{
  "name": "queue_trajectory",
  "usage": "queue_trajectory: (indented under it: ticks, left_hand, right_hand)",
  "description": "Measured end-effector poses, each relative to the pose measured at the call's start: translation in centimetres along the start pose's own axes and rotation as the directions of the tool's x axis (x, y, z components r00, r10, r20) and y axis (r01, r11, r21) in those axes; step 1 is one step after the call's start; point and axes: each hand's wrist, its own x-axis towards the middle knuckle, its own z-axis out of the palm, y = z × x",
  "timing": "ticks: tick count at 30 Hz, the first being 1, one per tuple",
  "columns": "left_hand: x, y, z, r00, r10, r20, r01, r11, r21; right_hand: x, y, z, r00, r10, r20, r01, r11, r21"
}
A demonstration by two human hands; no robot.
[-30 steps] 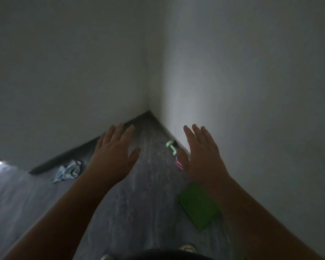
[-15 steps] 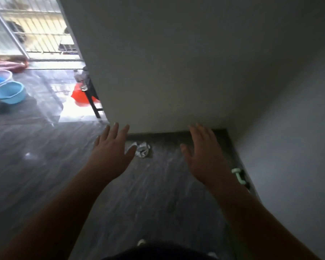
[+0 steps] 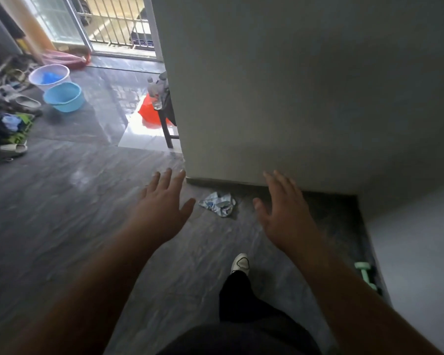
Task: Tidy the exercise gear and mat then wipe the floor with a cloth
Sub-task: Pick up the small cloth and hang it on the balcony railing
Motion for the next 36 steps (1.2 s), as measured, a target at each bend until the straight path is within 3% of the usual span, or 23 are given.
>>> queue_trajectory:
  ticks: [10, 17, 22, 27, 32, 36]
  left_hand:
    - [19.3, 1.3, 5.0, 0.998, 0.002, 0.064, -0.003, 1.0, 0.015]
    - [29.4, -1.0, 15.9, 0.976, 0.04, 0.213, -0.033, 0.999, -0.036]
    - [36.0, -6.5, 29.7, 0.963, 0.039, 0.267, -0.012, 0.995, -0.101]
    - [41.9, -13.1, 48.6, 0.946, 0.071, 0.315, -0.024, 0.988, -0.152]
    - [48.5, -18.8, 65.7, 0.936, 0.125, 0.329, -0.086, 0.988, -0.132]
    - [52.9, -21.8, 75.9, 0.901, 0.114, 0.418, -0.023, 0.976, -0.217]
  right_hand:
    - [17.6, 8.4, 7.9, 0.998, -0.017, 0.062, 0.01, 0.995, 0.103]
    - [23.3, 13.8, 20.2, 0.984, 0.065, 0.166, -0.086, 0.988, 0.124]
    - [24.0, 19.0, 33.8, 0.972, 0.101, 0.214, -0.126, 0.986, 0.107]
    - [23.4, 26.4, 52.6, 0.955, 0.167, 0.246, -0.205, 0.969, 0.138]
    - [24.4, 33.7, 70.8, 0.921, 0.21, 0.329, -0.264, 0.956, 0.129]
    - [26.1, 38.0, 80.7, 0.871, 0.223, 0.438, -0.282, 0.957, 0.073]
